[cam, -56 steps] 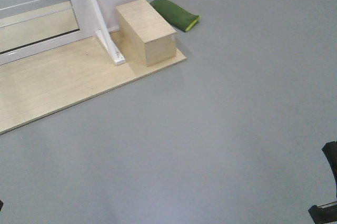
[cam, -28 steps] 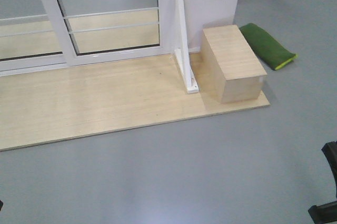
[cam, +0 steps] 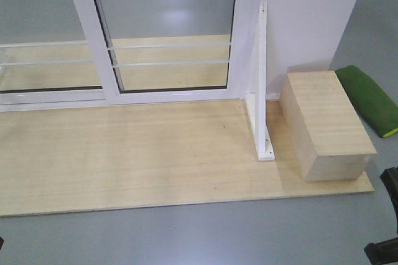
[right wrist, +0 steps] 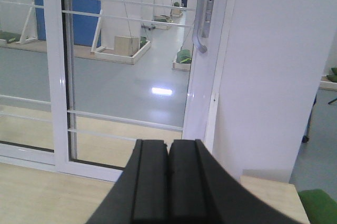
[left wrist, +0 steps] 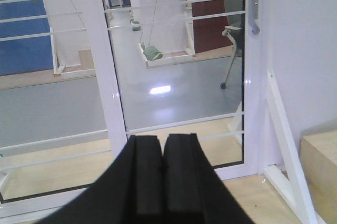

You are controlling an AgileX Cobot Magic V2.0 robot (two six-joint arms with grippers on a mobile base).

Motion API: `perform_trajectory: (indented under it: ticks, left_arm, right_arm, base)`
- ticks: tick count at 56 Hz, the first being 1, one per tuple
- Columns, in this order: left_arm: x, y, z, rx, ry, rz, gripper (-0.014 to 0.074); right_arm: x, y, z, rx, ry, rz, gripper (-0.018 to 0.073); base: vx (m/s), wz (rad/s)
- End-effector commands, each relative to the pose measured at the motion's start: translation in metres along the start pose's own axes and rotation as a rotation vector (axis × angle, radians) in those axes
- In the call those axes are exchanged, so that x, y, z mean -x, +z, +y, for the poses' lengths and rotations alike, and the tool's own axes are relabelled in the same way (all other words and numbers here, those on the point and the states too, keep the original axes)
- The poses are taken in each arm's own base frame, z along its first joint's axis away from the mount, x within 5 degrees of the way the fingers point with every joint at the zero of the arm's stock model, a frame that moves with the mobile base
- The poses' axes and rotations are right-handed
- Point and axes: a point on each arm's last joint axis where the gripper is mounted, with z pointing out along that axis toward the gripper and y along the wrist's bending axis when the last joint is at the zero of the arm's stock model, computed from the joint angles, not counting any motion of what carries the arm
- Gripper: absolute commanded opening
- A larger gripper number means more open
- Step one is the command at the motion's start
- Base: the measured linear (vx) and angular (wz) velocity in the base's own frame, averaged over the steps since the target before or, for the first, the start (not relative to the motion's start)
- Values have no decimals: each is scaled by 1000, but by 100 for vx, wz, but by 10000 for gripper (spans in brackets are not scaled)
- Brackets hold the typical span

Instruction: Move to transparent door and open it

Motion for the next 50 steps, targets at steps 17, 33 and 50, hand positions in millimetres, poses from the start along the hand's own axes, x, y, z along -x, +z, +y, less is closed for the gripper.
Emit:
perform_trajectory:
  ticks: [17, 33, 50]
  left_arm:
    - [3, 0, 1, 13, -13, -77, -6]
    - [3, 0, 1, 13, -13, -77, -6]
    - [3, 0, 1, 13, -13, -77, -6]
  right_arm:
    - [7, -1, -1, -15, -13, -93, -6]
    - [7, -1, -1, -15, -13, -93, -6]
    - [7, -1, -1, -15, -13, -93, -6]
  base:
    - [54, 15]
    - [49, 6]
    - [37, -2]
